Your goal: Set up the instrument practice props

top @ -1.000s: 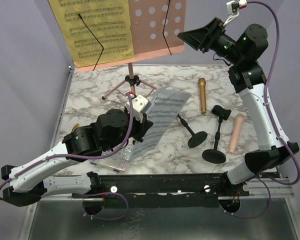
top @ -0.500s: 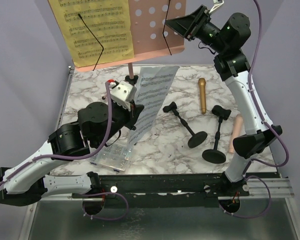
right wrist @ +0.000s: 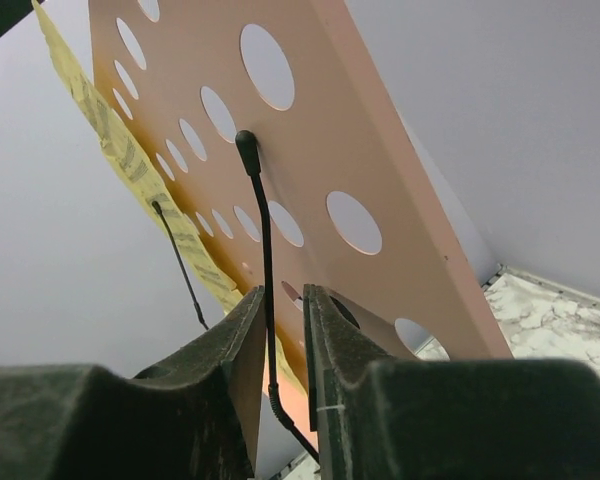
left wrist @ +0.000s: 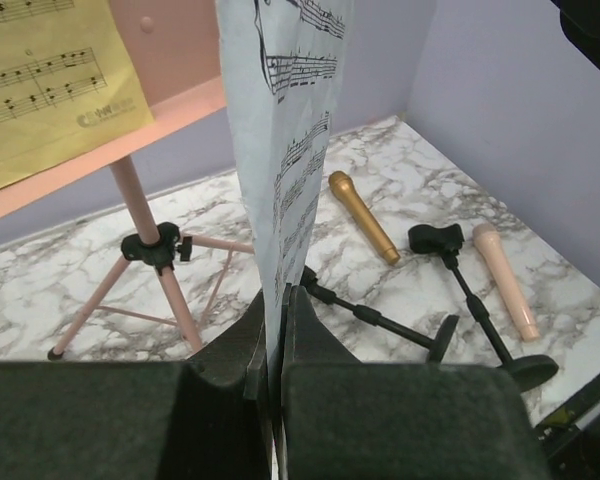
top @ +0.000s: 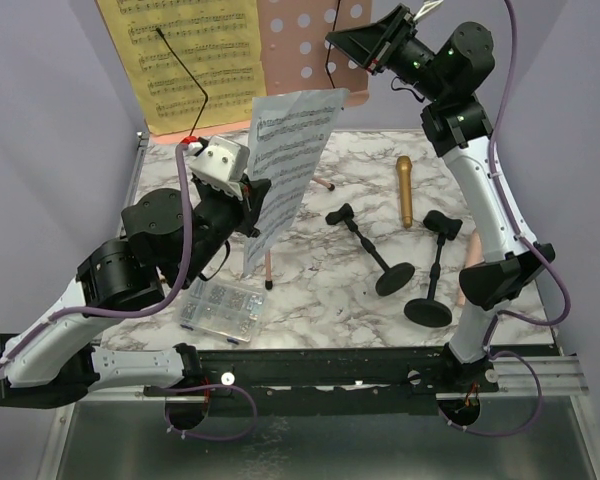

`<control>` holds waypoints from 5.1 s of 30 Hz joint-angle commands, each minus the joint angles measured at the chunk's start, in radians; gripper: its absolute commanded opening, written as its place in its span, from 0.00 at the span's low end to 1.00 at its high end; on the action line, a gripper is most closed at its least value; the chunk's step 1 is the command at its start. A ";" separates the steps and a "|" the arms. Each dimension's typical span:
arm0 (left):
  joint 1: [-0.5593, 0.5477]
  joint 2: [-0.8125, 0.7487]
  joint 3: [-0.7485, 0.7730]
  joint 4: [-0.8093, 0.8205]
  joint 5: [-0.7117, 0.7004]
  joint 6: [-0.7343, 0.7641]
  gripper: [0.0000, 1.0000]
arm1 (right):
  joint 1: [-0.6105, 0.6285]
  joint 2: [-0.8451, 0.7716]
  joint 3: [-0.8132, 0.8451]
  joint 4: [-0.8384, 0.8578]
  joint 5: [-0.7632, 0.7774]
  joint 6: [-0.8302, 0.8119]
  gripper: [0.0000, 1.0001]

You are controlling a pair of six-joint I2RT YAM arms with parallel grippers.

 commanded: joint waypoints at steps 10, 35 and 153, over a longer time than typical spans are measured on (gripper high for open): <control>0.000 0.039 0.094 0.184 -0.231 0.165 0.00 | 0.010 0.051 0.053 0.084 -0.012 0.014 0.08; 0.146 0.332 0.363 0.490 -0.149 0.505 0.00 | 0.009 -0.042 -0.096 0.224 -0.043 -0.051 0.00; 0.644 0.120 -0.680 0.252 0.439 -0.522 0.80 | 0.430 0.061 -1.360 0.769 0.157 -0.268 0.68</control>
